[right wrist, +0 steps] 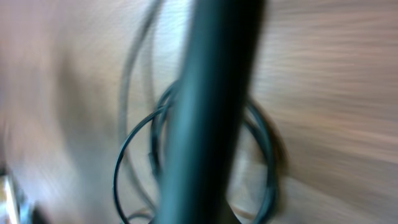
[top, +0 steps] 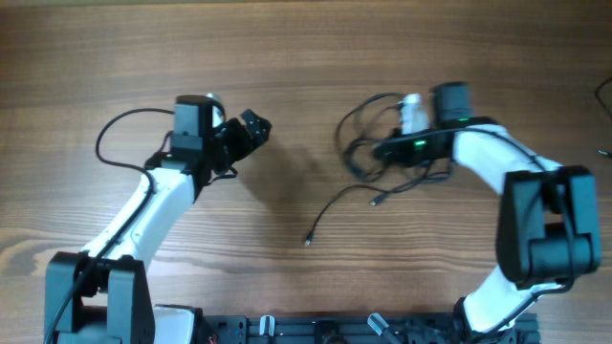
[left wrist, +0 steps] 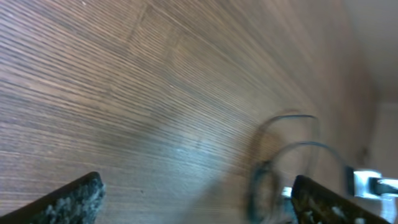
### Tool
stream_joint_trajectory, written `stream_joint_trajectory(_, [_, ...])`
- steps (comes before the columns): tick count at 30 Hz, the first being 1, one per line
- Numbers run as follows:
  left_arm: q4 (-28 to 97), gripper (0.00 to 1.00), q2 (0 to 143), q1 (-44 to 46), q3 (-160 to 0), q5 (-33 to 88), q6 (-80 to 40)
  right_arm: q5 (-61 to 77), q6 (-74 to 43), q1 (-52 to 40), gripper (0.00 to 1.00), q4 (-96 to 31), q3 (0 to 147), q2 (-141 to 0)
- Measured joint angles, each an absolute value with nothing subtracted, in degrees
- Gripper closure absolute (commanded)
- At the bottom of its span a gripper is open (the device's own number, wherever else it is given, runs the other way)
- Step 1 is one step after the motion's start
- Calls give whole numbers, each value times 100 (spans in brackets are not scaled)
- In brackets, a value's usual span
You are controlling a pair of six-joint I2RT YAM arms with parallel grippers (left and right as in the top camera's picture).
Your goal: Untangle cables
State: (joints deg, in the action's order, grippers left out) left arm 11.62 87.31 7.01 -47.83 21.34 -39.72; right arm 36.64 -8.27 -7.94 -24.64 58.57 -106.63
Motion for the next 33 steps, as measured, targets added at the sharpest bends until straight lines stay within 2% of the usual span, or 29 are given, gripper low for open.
stream_joint_trajectory(1, [1162, 6, 8731, 521, -4783, 2390, -3970, 3551, -875, -1087, 87, -2394, 5857, -10663])
stream_joint_trajectory(2, [1160, 14, 8731, 405, -4783, 2580, -3970, 3393, -958, -1354, 81, -2392, 5861, -10663])
stream_joint_trajectory(4, [1175, 14, 8731, 244, -4783, 3070, -3966, 3129, -1109, -1584, 77, -2781, 6007, -10665])
stream_joint_trajectory(5, [1181, 12, 8731, 287, -4783, 3144, -3970, 3039, -1129, -1555, 51, -3234, 6246, -10656])
stream_joint_trajectory(6, [1186, 9, 8731, 373, -4783, 3201, -3970, 2995, -1103, -1542, 0, -3472, 6464, -10630])
stream_joint_trajectory(9, [1197, 7, 8731, 738, -4783, 3175, -3970, 2519, -1028, -1540, 0, -4106, 7124, -10182])
stream_joint_trajectory(11, [1199, 8, 8731, 963, -4783, 3138, -3970, 1568, -1072, -1538, 0, -4224, 7400, -9686])
stream_joint_trajectory(14, [1225, 21, 8731, 1525, -4783, 2799, -3972, -475, -1411, -1529, 0, -4121, 7511, -9157])
stream_joint_trajectory(15, [1278, 24, 8731, 1645, -4783, 2596, -3951, -676, -1406, -1518, 0, -4115, 7511, -9155])
stream_joint_trajectory(18, [1378, 28, 8731, 2112, -4783, 1826, -3970, 132, -309, -1503, 0, -4552, 7513, -9161])
stream_joint_trajectory(21, [1376, 37, 8864, 2366, -4783, 1538, -4119, 838, 609, -1507, 0, -4862, 7516, -9205])
stream_joint_trajectory(24, [1378, 44, 9286, 2596, -4783, 1409, -4425, 893, 972, -1507, 0, -4860, 7516, -9358])
stream_joint_trajectory(27, [1374, 47, 9629, 2770, -4783, 1369, -4952, 893, 1070, -1507, 0, -4845, 7516, -9461])
stream_joint_trajectory(30, [969, 65, 9920, 2941, -4783, 1345, -5452, 893, 1081, -1507, 0, -4842, 7516, -9467])
stream_joint_trajectory(32, [489, 91, 10134, 3015, -4786, 1365, -5647, 893, 1081, -1507, 0, -4877, 7516, -9467])
stream_joint_trajectory(33, [368, 96, 10191, 3041, -4792, 1350, -5686, 893, 1081, -1507, 0, -4886, 7516, -9467])
